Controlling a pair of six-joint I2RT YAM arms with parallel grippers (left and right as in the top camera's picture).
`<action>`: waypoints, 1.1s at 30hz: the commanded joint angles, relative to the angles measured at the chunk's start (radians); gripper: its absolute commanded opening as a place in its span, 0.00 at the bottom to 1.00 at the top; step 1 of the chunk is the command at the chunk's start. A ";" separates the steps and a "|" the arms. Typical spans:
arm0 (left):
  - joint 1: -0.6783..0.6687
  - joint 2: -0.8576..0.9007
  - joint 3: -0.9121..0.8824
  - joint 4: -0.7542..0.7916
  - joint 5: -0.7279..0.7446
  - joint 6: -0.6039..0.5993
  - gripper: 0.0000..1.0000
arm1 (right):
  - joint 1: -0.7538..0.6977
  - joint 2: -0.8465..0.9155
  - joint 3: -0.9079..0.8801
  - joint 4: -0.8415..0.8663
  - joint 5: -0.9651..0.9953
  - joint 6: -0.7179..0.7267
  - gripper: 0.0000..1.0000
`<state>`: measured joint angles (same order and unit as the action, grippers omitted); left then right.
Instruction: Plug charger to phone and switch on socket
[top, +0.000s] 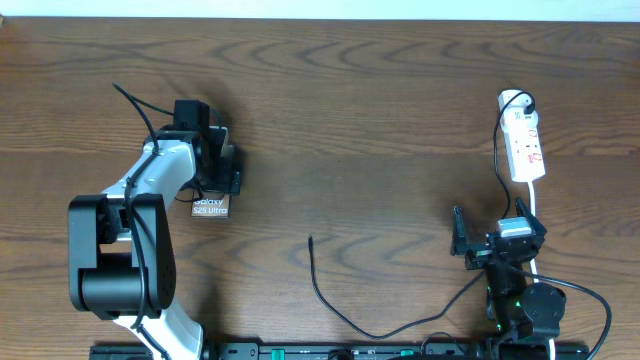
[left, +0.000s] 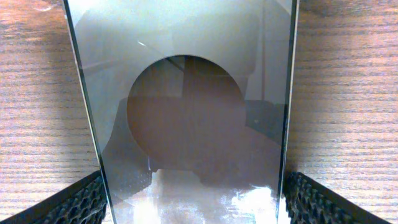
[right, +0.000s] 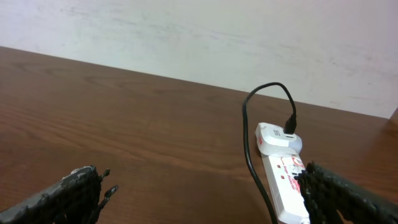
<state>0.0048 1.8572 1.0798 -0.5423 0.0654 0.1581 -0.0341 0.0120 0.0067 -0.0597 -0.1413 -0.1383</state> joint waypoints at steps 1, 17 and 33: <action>-0.001 0.086 -0.044 -0.002 -0.089 0.018 0.89 | 0.004 -0.003 -0.001 -0.004 0.000 0.011 0.99; -0.001 0.086 -0.044 -0.002 -0.089 0.018 0.82 | 0.004 -0.003 -0.001 -0.004 0.000 0.011 0.99; -0.001 0.086 -0.044 -0.002 -0.089 0.018 0.70 | 0.004 -0.003 -0.001 -0.004 0.000 0.011 0.99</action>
<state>0.0029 1.8572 1.0798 -0.5423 0.0654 0.1612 -0.0341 0.0120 0.0067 -0.0597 -0.1413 -0.1383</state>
